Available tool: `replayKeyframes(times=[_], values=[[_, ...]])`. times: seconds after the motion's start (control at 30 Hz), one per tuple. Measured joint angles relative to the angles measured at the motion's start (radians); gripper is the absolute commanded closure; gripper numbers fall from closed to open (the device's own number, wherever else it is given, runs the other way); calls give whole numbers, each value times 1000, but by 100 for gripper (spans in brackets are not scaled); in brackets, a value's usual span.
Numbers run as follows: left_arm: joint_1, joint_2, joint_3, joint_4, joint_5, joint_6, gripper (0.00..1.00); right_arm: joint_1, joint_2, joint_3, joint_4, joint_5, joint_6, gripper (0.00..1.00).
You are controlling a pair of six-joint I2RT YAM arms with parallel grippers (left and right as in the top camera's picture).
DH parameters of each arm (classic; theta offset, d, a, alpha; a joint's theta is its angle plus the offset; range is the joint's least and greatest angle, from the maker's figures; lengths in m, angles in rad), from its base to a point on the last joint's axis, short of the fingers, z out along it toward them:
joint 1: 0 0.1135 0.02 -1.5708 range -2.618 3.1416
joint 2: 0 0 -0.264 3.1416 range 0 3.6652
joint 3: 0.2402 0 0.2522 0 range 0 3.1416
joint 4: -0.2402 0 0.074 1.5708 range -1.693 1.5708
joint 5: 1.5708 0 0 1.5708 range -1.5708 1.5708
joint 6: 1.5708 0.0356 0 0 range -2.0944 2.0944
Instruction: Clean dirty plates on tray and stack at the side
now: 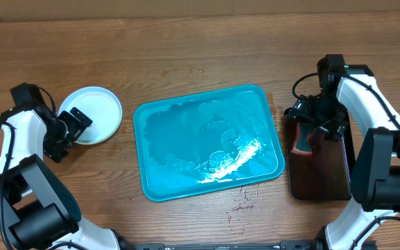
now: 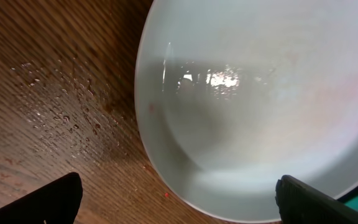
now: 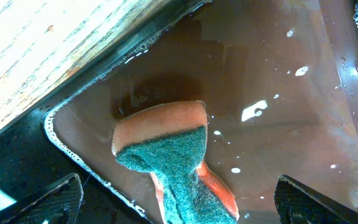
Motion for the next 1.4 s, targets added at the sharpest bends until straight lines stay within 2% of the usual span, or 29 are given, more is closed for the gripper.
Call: replayKeyframes(times=[0.23, 0.5, 0.67, 0.8, 0.87, 0.97, 1.03, 1.1, 1.27, 1.4], values=[[-52, -144, 106, -74, -7, 55, 0, 0, 0, 0, 0, 0, 0, 0], [-236, -409, 198, -110, -84, 150, 0, 0, 0, 0, 0, 0, 0, 0], [-331, -490, 198, -142, -112, 157, 1, 0, 0, 0, 0, 0, 0, 0], [-395, -504, 198, -179, -114, 158, 7, 0, 0, 0, 0, 0, 0, 0], [-438, -504, 198, -181, -117, 167, 5, 0, 0, 0, 0, 0, 0, 0], [-525, -509, 198, -182, -136, 183, 5, 0, 0, 0, 0, 0, 0, 0], [-597, -525, 198, -182, -171, 191, 0, 0, 0, 0, 0, 0, 0, 0], [-678, -557, 198, -182, -207, 199, 0, 0, 0, 0, 0, 0, 0, 0], [-890, -698, 198, -186, -262, 194, 0, 0, 0, 0, 0, 0, 0, 0], [-1020, -807, 198, -220, -275, 145, 0, 0, 0, 0, 0, 0, 0, 0]])
